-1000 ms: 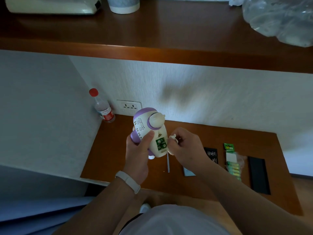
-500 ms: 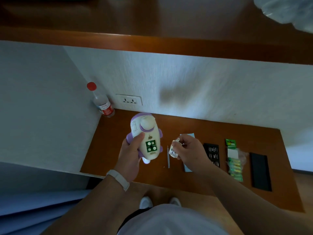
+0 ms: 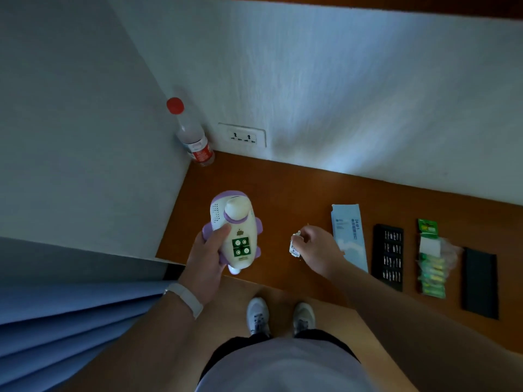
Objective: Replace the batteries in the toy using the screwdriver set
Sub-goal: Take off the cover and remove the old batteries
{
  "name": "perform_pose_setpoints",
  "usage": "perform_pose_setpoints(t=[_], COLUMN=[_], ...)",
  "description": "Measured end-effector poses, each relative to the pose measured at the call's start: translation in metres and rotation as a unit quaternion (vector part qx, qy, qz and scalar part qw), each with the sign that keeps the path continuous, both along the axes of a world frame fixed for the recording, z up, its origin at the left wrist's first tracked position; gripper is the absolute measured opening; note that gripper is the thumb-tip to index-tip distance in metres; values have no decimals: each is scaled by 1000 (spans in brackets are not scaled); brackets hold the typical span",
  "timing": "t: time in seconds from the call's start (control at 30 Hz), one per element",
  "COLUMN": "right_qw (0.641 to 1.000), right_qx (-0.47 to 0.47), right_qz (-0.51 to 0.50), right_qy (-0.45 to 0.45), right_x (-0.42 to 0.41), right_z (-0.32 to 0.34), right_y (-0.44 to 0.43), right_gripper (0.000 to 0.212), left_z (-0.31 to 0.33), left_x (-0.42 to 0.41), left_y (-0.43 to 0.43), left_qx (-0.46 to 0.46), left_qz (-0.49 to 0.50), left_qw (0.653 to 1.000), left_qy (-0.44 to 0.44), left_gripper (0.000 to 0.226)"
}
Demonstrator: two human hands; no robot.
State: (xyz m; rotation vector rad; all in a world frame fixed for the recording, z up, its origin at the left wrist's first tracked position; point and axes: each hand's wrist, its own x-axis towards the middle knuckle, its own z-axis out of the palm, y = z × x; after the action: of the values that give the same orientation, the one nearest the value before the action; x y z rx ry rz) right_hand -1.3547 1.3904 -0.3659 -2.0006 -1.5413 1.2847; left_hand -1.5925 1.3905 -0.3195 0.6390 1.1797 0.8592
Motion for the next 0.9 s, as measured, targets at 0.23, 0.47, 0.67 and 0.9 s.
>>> perform_pose_setpoints(t=[0.23, 0.47, 0.67, 0.9], right_qw=[997, 990, 992, 991], right_qx=[-32, -46, -25, -3], right_qz=[-9, 11, -52, -137], right_qy=[-75, -134, -110, -11], right_x=[-33, -49, -49, -51], right_z=[-31, -35, -13, 35], right_y=[24, 33, 17, -23], right_gripper=[26, 21, 17, 13], left_z=[-22, -28, -17, 1], left_x=[-23, -33, -31, -9], left_y=[2, 7, 11, 13], left_qx=[-20, -22, -11, 30], left_qz=[-12, -21, -48, -67], left_qw=[1000, 999, 998, 997], left_qy=[-13, -22, -37, -28], left_gripper=[48, 47, 51, 43])
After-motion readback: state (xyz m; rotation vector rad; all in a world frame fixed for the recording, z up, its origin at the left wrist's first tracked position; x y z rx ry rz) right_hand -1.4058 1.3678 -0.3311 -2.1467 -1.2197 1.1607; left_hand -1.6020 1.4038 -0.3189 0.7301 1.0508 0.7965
